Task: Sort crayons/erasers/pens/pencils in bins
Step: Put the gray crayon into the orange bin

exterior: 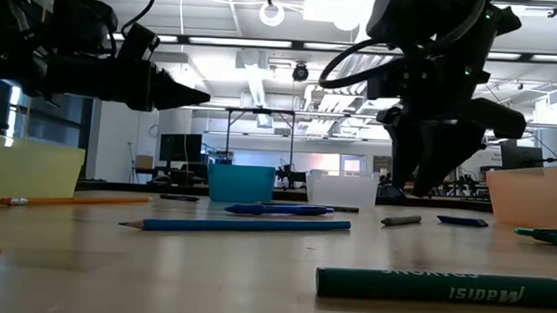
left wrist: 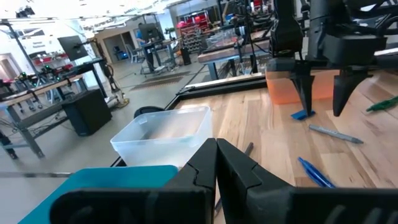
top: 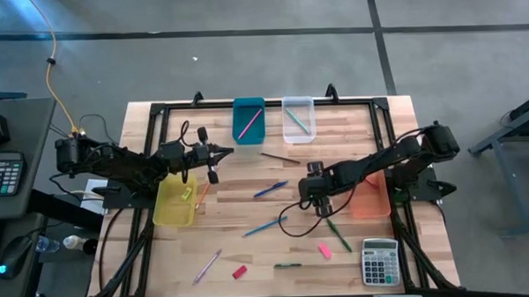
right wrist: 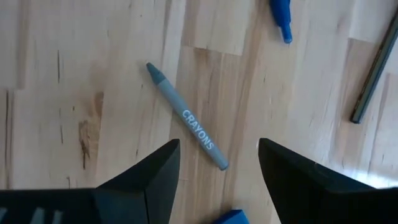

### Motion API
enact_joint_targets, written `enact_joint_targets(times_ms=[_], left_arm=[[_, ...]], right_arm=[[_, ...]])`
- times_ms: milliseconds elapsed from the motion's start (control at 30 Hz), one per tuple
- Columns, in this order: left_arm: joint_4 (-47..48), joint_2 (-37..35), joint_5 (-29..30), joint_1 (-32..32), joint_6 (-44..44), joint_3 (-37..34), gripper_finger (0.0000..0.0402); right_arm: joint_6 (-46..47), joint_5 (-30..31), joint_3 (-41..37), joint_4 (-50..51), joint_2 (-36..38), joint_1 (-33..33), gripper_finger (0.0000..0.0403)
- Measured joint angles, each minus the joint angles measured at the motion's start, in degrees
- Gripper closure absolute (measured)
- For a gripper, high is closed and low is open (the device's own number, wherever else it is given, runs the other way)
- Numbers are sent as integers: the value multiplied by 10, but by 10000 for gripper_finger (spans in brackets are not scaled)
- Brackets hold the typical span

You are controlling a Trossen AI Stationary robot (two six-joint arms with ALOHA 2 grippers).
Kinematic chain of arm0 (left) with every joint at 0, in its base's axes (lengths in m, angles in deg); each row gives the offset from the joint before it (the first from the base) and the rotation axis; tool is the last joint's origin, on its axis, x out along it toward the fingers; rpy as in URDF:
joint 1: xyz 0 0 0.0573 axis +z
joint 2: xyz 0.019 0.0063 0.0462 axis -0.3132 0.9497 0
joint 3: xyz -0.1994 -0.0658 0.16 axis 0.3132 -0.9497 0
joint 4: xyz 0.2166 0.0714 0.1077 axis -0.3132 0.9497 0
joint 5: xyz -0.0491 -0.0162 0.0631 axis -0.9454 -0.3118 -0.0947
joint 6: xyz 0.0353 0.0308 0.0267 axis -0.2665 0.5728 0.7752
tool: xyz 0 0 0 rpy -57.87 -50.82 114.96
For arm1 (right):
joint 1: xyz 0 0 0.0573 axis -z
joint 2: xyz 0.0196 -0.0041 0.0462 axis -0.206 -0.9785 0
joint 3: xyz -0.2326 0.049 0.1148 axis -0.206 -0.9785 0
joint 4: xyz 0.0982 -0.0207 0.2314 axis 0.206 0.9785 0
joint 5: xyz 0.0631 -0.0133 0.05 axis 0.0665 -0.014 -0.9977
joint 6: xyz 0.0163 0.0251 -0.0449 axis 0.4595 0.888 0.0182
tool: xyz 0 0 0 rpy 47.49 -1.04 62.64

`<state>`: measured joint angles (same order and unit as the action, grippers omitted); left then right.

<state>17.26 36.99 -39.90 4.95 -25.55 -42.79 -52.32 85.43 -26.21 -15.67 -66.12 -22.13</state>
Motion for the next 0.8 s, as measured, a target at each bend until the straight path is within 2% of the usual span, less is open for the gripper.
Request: enact_joint_targets(times_ms=[800], left_arm=[[19, 0, 2, 0, -30, 0, 401]], right_arm=[[21, -18, 0, -12, 0, 1, 192]])
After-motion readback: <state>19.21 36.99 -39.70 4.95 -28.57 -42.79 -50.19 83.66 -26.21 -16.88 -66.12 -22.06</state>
